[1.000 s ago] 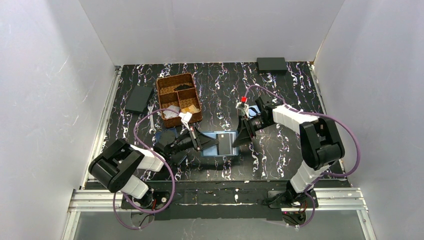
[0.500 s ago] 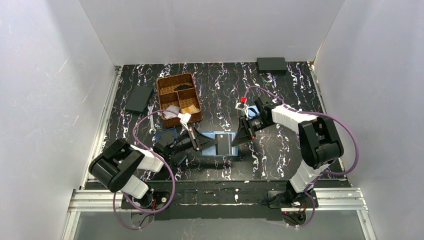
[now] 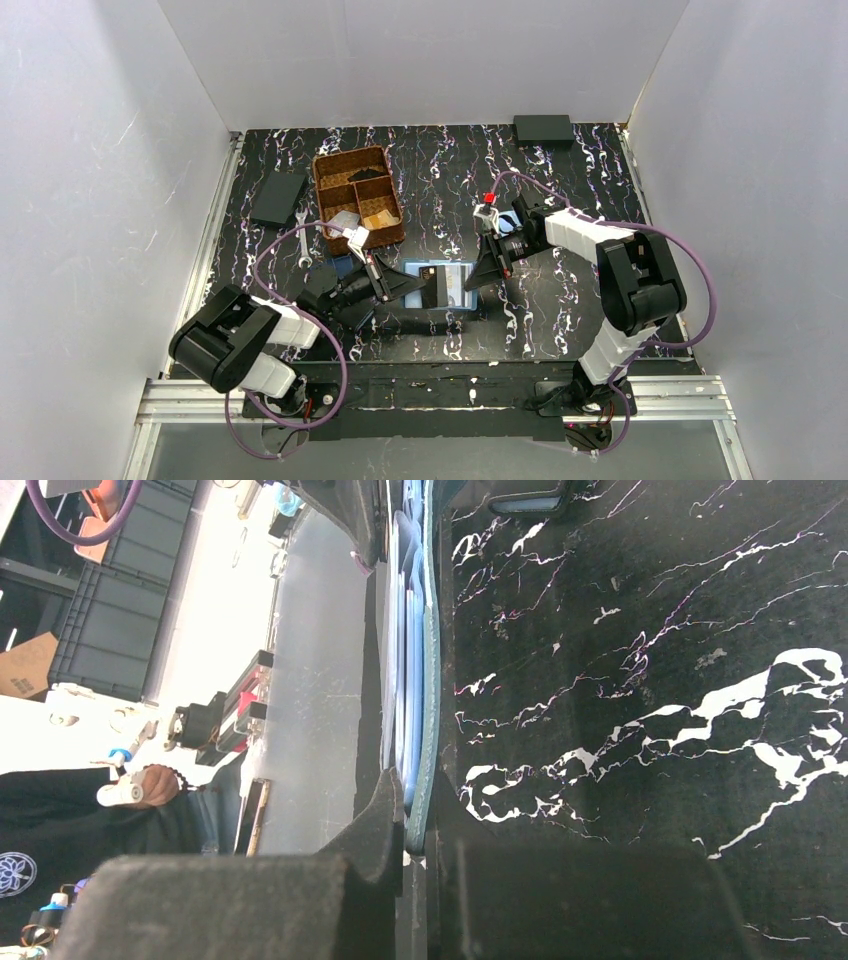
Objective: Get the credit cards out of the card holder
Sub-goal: Remove the credit card from the card holder, then place the credit card in the storage box.
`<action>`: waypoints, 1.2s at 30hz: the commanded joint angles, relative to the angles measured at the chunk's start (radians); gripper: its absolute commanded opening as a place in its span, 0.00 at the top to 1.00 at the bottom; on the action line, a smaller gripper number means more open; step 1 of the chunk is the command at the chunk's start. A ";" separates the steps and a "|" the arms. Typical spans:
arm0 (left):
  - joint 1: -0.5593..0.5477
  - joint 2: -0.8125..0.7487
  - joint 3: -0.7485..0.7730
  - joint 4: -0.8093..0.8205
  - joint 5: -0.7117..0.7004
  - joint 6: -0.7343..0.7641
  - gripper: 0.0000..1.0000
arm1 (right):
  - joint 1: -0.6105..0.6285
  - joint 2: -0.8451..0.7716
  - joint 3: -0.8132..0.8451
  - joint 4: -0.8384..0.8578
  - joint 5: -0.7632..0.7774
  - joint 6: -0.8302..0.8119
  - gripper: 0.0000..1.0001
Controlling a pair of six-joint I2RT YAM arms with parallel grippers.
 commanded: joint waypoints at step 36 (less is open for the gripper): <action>0.142 -0.419 -0.055 -0.319 0.106 0.052 1.00 | -0.058 0.129 0.047 0.071 0.351 0.089 0.45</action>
